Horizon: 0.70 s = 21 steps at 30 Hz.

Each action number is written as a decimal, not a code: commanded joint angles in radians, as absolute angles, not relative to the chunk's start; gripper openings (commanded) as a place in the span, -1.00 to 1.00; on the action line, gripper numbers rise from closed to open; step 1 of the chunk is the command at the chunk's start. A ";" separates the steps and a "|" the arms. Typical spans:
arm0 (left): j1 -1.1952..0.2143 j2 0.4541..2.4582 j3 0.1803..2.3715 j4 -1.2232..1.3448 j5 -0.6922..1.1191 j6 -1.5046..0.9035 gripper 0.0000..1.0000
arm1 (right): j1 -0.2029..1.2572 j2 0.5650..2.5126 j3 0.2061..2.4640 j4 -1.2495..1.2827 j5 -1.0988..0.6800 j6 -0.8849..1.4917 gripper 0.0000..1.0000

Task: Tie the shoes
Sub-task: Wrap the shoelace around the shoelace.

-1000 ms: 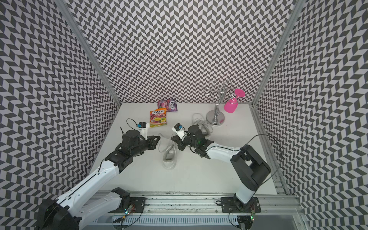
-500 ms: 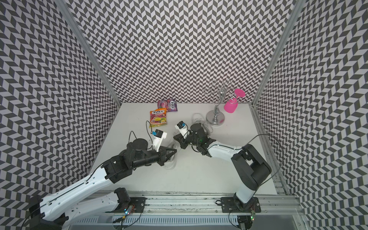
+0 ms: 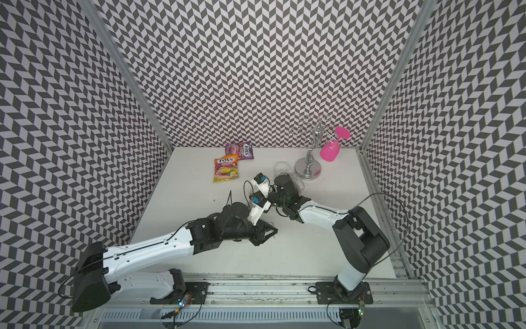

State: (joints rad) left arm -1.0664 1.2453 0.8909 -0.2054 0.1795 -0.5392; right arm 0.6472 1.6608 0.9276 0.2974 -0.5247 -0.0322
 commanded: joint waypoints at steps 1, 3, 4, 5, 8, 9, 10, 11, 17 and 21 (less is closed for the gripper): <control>-1.068 1.243 0.951 -0.154 0.203 -0.495 -0.17 | 0.643 1.628 0.943 0.316 -0.549 -0.056 -1.00; -1.068 1.235 0.964 -0.161 0.205 -0.475 -0.03 | 0.643 1.629 0.943 0.317 -0.552 -0.062 -1.00; -1.066 1.229 0.969 -0.162 0.207 -0.466 0.02 | 0.643 1.631 0.943 0.319 -0.555 -0.064 -1.00; -1.065 1.223 0.973 -0.162 0.208 -0.459 0.07 | 0.644 1.633 0.942 0.319 -0.555 -0.068 -1.00; -1.066 1.215 0.992 -0.165 0.237 -0.431 0.14 | 0.643 1.638 0.943 0.319 -0.555 -0.075 -1.00; -1.065 1.217 1.002 -0.171 0.254 -0.420 0.14 | 0.643 1.640 0.943 0.318 -0.555 -0.076 -1.00; -1.065 1.219 1.011 -0.182 0.262 -0.410 0.14 | 0.644 1.640 0.943 0.319 -0.554 -0.078 -1.00; -1.066 1.223 1.024 -0.194 0.272 -0.399 0.15 | 0.643 1.641 0.943 0.319 -0.554 -0.077 -1.00; -1.070 1.250 1.111 -0.319 0.304 -0.294 0.18 | 0.641 1.643 0.943 0.321 -0.552 -0.089 -1.00; -1.075 1.275 1.162 -0.416 0.304 -0.229 0.17 | 0.641 1.640 0.942 0.319 -0.548 -0.098 -1.00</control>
State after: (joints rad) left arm -1.0676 1.2568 1.1233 -0.3134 0.2859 -0.3111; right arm 0.6445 1.6608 0.9276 0.2913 -0.5434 -0.0799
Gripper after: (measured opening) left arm 0.587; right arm 0.043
